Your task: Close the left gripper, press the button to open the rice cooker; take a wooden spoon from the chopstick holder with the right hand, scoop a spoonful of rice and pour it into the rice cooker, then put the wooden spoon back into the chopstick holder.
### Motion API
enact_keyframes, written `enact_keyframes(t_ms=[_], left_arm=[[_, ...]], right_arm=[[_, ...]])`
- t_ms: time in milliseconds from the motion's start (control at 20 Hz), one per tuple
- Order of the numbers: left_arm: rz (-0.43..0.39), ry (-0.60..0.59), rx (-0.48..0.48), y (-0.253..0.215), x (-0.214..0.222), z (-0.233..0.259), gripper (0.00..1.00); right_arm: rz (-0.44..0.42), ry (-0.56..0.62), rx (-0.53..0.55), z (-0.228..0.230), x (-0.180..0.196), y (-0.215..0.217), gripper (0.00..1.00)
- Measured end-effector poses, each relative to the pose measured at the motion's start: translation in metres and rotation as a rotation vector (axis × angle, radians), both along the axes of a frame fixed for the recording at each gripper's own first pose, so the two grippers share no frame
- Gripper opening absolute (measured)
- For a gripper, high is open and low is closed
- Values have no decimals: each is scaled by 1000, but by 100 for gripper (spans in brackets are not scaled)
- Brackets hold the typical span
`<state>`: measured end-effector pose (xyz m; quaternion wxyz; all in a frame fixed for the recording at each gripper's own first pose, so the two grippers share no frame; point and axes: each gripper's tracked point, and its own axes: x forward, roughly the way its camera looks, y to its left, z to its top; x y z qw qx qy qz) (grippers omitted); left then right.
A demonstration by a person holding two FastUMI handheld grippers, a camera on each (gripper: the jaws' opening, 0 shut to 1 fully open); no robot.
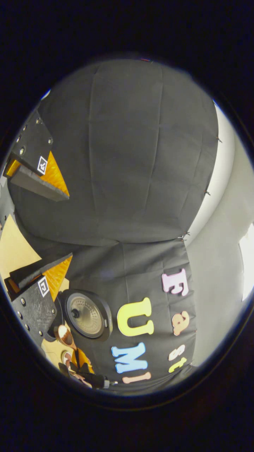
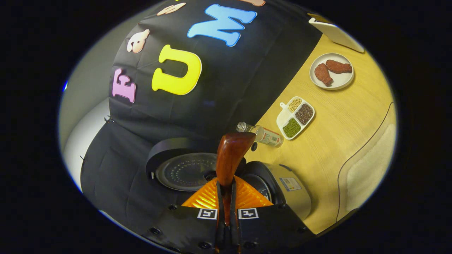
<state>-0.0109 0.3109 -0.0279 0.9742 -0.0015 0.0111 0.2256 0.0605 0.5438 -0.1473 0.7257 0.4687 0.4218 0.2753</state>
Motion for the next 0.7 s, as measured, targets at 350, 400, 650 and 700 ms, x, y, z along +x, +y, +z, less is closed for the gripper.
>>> enact_keyframes(t_ms=[350, 400, 650, 700], left_arm=[[44, 15, -7, 18, -16, -7, 87], [50, 18, -5, 19, -18, -9, 88], [69, 25, -13, 25, -25, -14, 88], [71, 26, -13, 24, -25, -14, 87]], right_arm=[[91, -134, -145, -28, -11, 43, 7], [106, -165, -169, -30, -13, 47, 7], [192, -345, -294, -35, -20, 60, 7], [204, -377, -315, -35, -21, 62, 7]])
